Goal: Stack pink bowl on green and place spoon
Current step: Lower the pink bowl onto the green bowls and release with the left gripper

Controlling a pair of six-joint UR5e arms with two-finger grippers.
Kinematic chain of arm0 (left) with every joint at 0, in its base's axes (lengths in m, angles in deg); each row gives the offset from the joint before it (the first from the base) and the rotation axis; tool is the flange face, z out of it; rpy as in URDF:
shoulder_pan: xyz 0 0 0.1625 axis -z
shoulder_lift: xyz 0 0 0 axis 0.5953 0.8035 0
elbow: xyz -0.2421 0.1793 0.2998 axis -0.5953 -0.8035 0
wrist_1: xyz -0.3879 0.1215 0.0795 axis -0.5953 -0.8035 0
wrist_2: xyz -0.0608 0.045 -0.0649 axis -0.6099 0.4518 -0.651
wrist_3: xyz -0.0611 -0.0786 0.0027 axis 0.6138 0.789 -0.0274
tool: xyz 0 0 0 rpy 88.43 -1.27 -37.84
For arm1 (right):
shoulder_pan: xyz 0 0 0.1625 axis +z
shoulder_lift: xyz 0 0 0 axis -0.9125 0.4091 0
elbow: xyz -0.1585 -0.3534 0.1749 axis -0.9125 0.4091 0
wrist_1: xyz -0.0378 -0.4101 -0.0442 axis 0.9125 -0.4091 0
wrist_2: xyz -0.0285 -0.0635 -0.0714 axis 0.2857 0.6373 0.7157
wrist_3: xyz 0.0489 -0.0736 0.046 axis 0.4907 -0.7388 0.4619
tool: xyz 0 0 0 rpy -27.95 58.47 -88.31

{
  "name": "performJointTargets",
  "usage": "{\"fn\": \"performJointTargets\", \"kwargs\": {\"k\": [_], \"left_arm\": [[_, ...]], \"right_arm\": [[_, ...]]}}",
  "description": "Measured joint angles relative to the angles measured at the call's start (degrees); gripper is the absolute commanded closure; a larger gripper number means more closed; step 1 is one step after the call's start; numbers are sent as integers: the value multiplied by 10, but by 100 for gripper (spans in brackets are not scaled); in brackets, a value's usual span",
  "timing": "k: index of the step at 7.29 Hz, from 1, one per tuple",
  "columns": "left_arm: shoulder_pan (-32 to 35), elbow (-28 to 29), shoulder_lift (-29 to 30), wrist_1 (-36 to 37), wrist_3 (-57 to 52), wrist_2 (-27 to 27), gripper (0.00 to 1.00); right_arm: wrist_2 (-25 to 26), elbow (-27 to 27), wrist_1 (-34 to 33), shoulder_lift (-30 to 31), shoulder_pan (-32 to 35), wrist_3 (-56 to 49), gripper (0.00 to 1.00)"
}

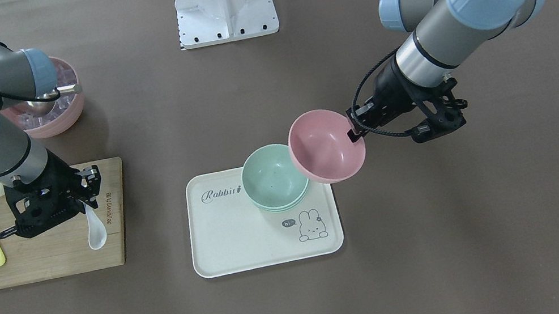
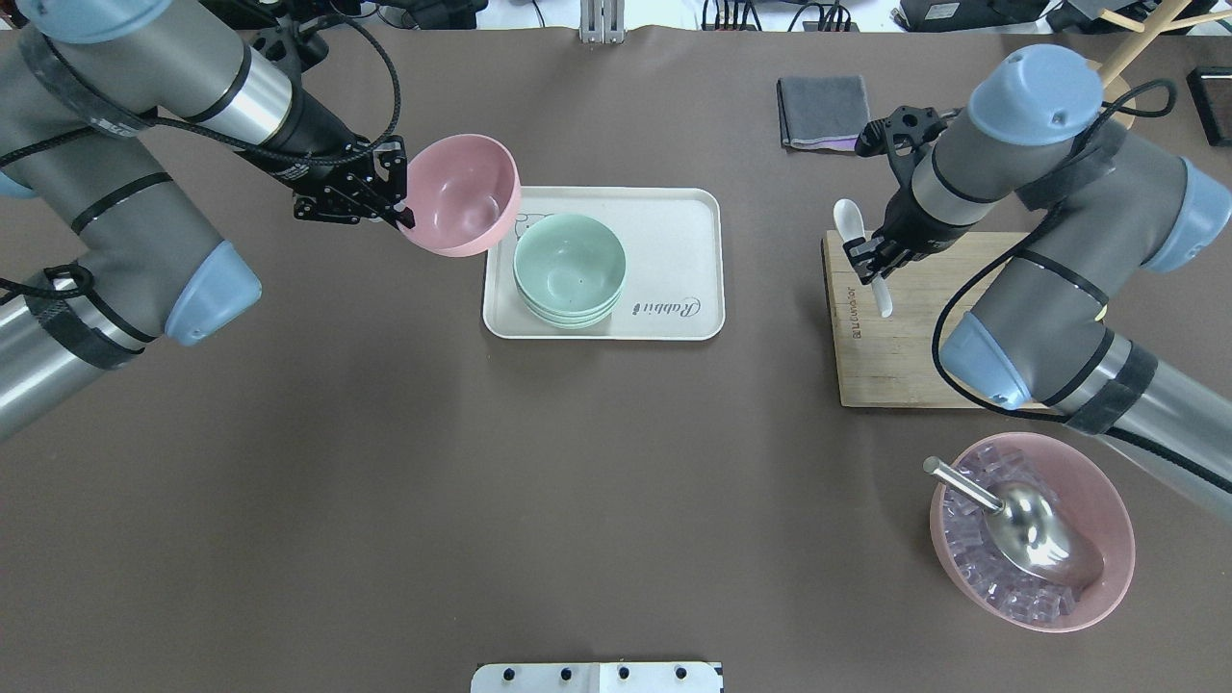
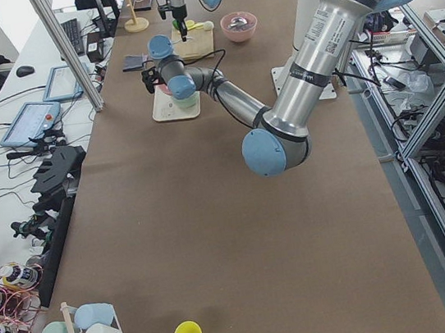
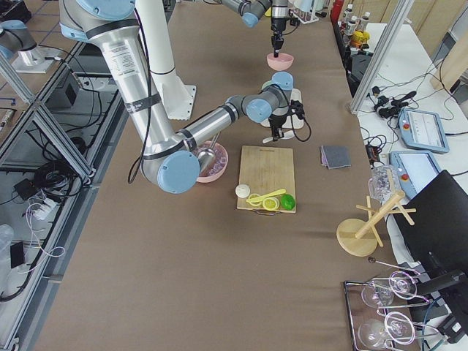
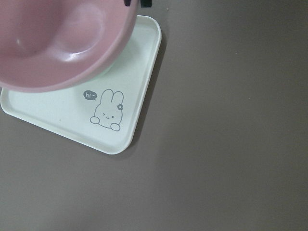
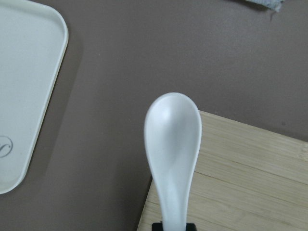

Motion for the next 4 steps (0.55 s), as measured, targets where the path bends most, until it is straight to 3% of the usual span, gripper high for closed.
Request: {"fn": "performJointTargets", "kwargs": {"k": [2,4], "left_arm": [[-42,29,32,-14,3,59,100],[-64,47,40,-33,3,74,100]], "right_arm": [[-19,-1,2,-4,18,4,100],[-23,-1,2,-10,25,10,100]]}}
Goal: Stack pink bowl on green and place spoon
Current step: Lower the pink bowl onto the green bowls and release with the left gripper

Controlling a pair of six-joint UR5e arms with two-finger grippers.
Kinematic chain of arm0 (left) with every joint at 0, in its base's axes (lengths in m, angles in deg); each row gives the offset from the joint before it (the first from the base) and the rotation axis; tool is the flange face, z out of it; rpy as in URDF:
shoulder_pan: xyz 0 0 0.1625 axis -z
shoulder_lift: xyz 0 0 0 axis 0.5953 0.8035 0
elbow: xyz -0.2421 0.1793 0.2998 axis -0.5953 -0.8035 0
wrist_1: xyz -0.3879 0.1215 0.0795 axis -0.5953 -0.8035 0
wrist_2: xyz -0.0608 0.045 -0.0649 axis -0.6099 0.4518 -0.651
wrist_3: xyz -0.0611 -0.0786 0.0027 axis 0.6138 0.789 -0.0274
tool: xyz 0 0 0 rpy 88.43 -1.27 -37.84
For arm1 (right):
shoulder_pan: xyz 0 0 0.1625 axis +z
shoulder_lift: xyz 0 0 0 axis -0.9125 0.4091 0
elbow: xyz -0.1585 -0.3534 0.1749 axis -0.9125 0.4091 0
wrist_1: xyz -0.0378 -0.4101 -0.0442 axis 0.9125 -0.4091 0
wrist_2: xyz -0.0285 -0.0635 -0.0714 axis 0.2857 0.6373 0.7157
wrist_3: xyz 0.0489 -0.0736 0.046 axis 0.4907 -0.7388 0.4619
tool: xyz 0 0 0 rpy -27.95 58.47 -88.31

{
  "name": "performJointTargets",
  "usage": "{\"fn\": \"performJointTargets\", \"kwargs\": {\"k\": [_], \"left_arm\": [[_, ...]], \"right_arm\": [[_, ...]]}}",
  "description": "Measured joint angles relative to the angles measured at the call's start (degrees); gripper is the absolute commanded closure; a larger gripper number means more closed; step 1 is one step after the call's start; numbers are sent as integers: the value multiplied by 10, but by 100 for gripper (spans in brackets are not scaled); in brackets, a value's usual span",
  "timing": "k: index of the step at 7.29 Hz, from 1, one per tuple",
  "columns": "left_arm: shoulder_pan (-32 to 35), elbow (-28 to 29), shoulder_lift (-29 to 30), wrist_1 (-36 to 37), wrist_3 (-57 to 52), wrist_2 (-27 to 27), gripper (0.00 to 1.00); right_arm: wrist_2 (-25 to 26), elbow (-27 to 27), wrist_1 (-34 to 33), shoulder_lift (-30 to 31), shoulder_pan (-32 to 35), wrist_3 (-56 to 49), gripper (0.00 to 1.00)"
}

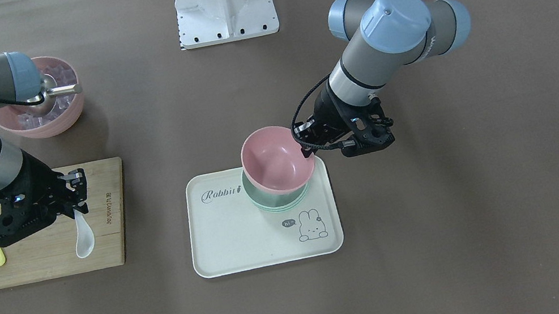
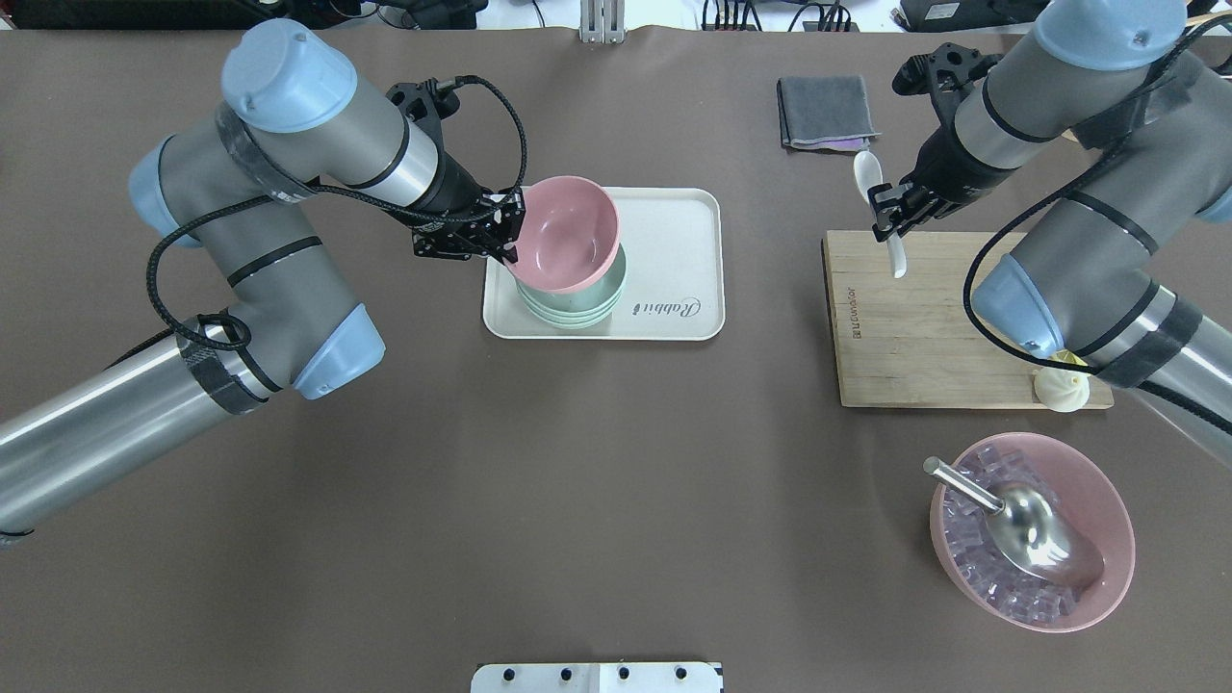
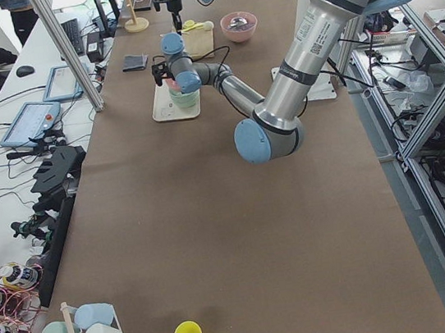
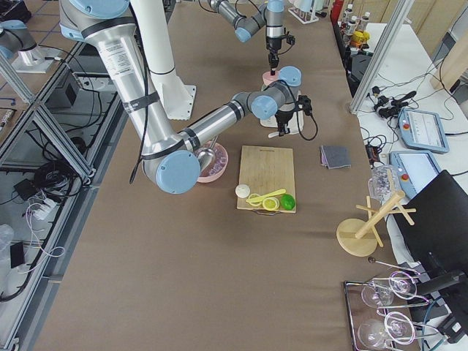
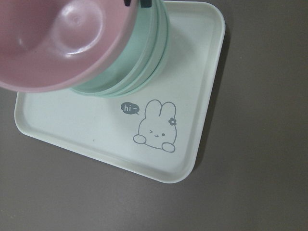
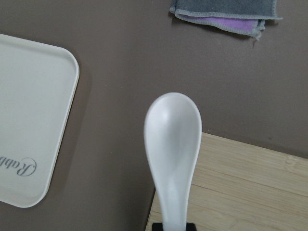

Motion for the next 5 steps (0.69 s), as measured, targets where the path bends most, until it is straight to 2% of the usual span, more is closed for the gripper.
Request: {"fn": "performJointTargets", "kwargs": {"k": [5], "left_arm": [[-7,22,16,-10,-1,2,100]], "right_arm": [[-1,0,0,-4,1,12,100]]}}
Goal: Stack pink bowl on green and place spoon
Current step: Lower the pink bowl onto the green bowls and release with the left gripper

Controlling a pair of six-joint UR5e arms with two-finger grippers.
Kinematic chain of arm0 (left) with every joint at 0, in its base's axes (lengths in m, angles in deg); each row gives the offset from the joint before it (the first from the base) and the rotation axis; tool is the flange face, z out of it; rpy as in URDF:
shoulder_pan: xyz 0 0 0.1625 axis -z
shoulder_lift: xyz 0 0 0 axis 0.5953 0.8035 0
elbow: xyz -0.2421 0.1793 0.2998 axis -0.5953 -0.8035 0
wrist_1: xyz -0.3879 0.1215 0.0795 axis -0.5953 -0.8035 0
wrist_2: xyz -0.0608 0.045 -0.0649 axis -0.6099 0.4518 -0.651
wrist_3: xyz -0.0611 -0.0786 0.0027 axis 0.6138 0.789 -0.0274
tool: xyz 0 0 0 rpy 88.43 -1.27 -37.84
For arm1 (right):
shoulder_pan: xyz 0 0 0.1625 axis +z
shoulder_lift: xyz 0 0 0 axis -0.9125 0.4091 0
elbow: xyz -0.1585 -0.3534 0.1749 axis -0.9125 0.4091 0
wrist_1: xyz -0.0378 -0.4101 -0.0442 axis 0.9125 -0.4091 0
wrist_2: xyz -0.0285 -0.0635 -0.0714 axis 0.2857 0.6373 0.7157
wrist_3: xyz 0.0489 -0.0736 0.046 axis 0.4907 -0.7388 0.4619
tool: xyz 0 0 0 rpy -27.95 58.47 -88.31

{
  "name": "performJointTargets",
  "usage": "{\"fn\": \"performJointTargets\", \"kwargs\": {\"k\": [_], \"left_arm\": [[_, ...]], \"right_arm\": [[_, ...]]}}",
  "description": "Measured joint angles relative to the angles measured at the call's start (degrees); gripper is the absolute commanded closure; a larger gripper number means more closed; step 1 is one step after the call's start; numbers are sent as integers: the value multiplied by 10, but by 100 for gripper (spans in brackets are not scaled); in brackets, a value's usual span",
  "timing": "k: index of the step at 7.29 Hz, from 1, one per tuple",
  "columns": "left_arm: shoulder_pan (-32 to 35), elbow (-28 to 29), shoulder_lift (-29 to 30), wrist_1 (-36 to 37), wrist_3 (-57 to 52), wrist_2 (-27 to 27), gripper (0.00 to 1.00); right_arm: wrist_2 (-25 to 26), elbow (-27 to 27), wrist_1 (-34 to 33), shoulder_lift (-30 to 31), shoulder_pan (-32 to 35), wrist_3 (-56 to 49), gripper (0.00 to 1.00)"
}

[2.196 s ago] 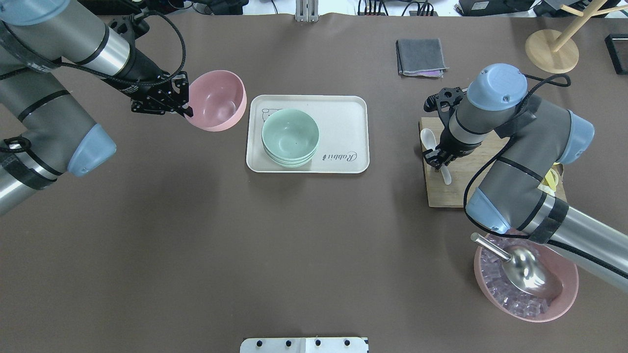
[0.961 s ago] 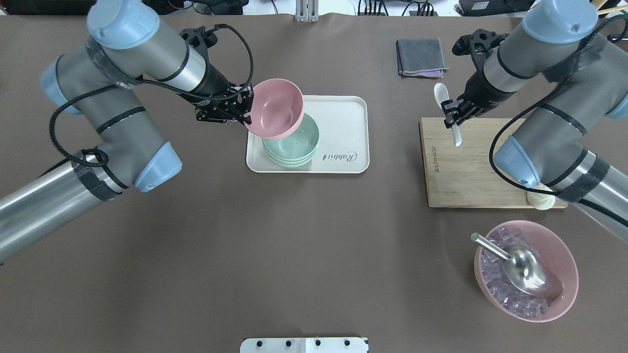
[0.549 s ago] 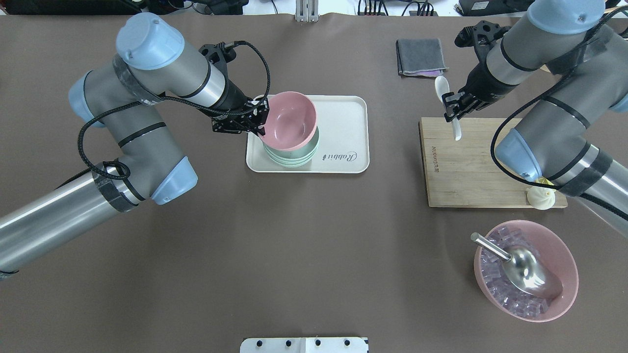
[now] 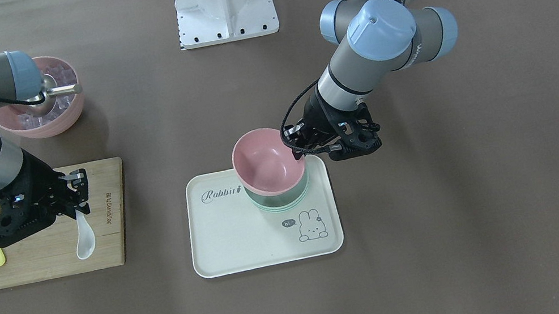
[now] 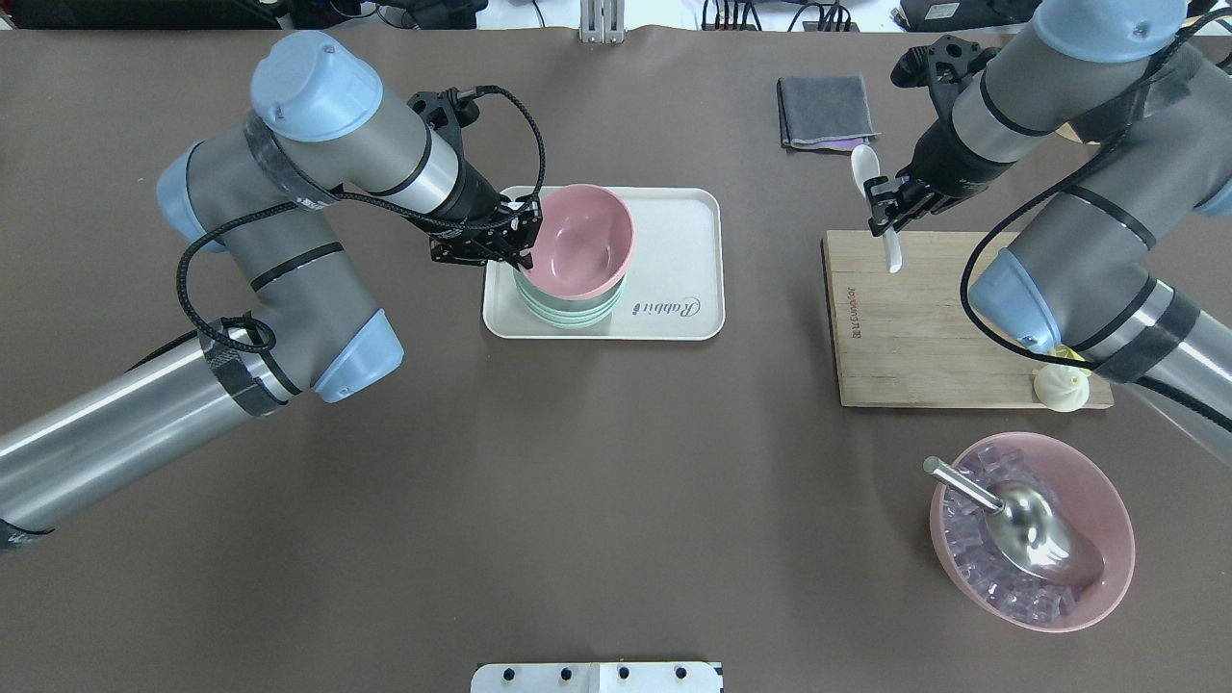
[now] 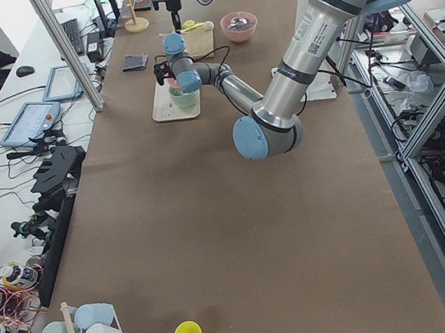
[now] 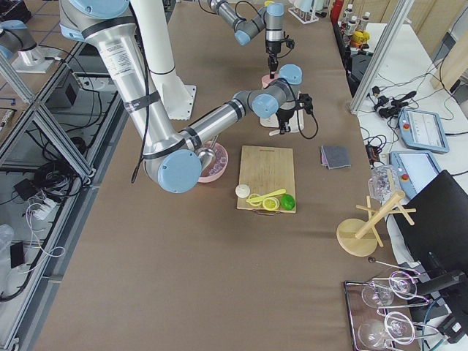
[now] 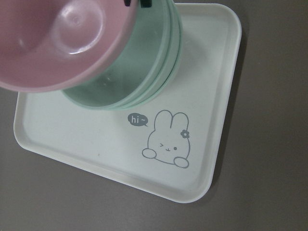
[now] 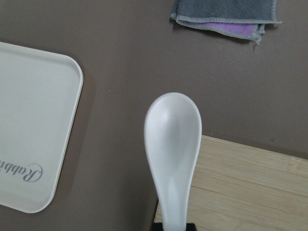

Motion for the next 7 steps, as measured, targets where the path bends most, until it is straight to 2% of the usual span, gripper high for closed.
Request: {"fn": "performJointTargets", "kwargs": {"k": [1,2,7], "left_arm": [[0,10,2,-10,0,0,85],[-1,16,3,-18,-1,0,1],[23,1,0,-21,-25,-9,2]], "right_arm": [[0,0,0,0,0,0,100],[0,0,0,0,0,0,100],[-4,-12,0,-8,0,14,100]]}}
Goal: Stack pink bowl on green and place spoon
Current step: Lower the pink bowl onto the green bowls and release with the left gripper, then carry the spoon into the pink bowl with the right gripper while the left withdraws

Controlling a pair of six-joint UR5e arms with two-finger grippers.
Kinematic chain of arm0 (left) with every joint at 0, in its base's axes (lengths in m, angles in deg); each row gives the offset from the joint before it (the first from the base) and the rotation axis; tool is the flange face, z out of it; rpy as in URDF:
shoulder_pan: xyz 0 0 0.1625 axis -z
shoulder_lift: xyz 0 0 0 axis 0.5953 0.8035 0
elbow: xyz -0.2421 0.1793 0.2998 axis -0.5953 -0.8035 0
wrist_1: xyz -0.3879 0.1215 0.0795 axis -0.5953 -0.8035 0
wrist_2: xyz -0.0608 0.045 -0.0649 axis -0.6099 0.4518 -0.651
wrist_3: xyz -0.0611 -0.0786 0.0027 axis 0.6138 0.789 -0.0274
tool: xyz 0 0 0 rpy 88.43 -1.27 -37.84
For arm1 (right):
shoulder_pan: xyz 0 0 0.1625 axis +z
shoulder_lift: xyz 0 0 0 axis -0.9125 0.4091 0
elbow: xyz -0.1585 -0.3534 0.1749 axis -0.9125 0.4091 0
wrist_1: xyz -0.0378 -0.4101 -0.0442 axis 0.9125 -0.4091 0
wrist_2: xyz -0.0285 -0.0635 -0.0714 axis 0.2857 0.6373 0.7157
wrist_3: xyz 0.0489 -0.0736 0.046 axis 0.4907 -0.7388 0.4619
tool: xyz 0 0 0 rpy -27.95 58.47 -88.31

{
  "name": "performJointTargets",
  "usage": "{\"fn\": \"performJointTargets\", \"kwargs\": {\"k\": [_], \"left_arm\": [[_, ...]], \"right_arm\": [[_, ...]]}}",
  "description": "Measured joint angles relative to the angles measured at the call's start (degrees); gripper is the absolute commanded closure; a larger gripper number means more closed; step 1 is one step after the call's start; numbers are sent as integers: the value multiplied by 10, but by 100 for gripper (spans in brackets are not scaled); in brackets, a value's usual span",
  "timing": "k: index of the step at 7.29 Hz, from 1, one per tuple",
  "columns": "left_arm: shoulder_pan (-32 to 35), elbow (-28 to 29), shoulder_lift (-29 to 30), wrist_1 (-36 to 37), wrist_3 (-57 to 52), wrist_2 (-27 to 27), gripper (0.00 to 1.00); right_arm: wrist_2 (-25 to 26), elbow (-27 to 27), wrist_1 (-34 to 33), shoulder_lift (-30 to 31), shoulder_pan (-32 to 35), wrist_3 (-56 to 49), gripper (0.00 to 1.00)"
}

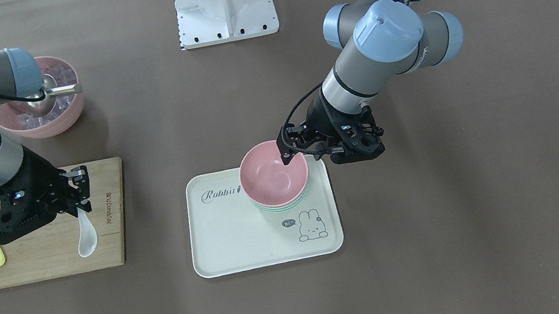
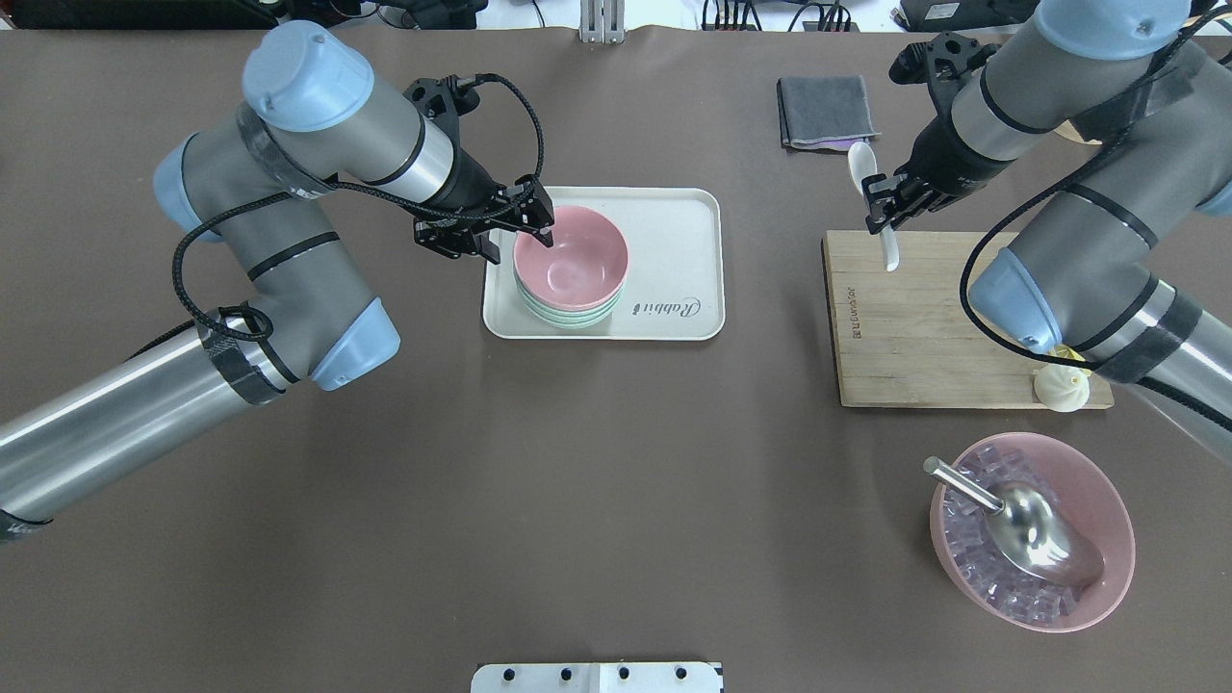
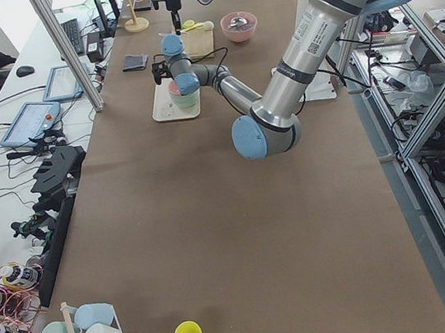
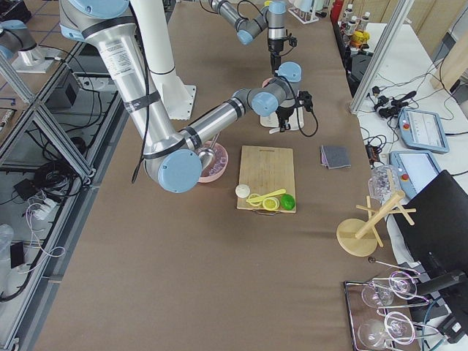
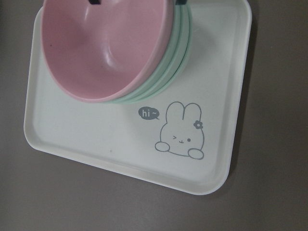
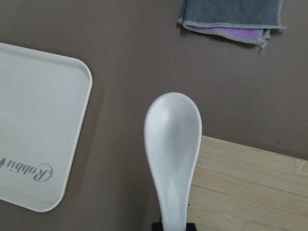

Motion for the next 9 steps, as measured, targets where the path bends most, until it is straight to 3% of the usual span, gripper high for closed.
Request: {"fn": "performJointTargets", "kwargs": {"k": [3,6,7,9], "left_arm": [[80,-10,-18,1,-13,-71,2],[137,-18,-71,-1,-75,-113,2],[143,-16,-79,-1,-83,-114,2],[146,-13,-88,-1,-87,-113,2]], "right_arm": [[-11,-7,8,-77,-35,140,100],[41,-1,70,-126,-122,304,100],[54,13,81,-148,-139,361,100],[65,99,97,-223,-159,420,100]]}}
